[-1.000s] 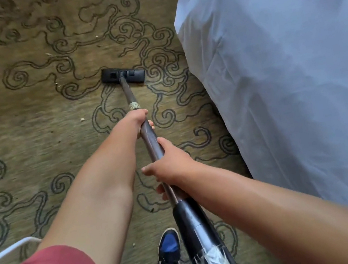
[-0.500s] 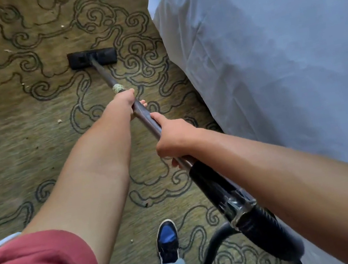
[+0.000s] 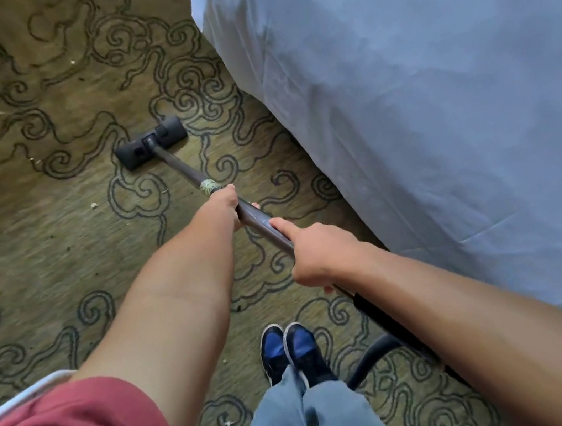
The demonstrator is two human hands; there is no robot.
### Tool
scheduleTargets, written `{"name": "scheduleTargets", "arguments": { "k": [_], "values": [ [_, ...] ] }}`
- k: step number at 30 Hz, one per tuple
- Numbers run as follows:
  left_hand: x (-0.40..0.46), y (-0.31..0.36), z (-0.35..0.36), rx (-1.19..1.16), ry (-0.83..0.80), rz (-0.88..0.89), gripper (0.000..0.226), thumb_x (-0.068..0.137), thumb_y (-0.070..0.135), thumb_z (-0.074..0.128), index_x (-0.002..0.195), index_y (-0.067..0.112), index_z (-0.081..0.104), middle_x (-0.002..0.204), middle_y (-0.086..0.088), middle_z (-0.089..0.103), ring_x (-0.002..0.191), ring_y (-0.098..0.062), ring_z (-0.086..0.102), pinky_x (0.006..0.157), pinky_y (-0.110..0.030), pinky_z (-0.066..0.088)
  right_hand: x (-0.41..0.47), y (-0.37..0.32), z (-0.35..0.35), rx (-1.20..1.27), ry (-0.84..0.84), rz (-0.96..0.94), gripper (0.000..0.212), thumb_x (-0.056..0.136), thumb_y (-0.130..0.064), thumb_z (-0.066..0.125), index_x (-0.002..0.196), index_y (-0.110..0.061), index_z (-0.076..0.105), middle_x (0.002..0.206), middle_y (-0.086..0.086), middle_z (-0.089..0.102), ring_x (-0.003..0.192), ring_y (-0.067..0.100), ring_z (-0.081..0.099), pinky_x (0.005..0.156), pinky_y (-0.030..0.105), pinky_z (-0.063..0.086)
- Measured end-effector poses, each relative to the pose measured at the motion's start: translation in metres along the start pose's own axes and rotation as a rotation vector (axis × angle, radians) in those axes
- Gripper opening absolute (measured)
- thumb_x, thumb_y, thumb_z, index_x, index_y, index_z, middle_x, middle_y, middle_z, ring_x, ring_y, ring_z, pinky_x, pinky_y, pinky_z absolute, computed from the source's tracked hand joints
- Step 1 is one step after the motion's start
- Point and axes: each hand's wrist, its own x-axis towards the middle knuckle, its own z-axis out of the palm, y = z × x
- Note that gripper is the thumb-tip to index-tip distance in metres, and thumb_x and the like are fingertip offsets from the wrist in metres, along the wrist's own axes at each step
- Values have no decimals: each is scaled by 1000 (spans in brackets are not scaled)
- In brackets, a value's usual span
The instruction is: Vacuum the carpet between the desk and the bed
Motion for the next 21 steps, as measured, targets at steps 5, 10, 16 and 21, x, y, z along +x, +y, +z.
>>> {"name": "scheduleTargets", "arguments": {
  "k": [5,10,16,21],
  "values": [
    [-20,-15,12,0,46,29,52,105,39,52,144,5,45,135,-17,63,104,-31,65,90,-45,53,-16,9,-4,5,25,-28,95,84,-12,54,160,-41,5,118,9,63,85,26,60,71,34,50],
    [-30,-36,26,-38,44,11,44,98,27,65,133,4,51,109,-17,69,86,-31,69,80,-45,59,-37,28,-9,-21,1,-3,93,85,-14,54,160,-42,6,119,9,65,93,29,66,70,32,48],
    [-26,-42,29,-159,-5,18,5,97,4,49,98,6,44,68,-9,47,52,-20,49,44,-25,46,-37,31,-7,4,-5,-26,92,87,-13,54,160,-41,6,125,11,63,109,33,63,75,35,46],
    [-5,-28,25,-131,45,68,14,95,2,50,107,8,45,67,-9,49,53,-20,49,49,-30,44,-15,23,-19,34,-6,-55,91,86,-12,54,159,-41,10,119,10,63,99,30,63,72,33,47]
  ]
}}
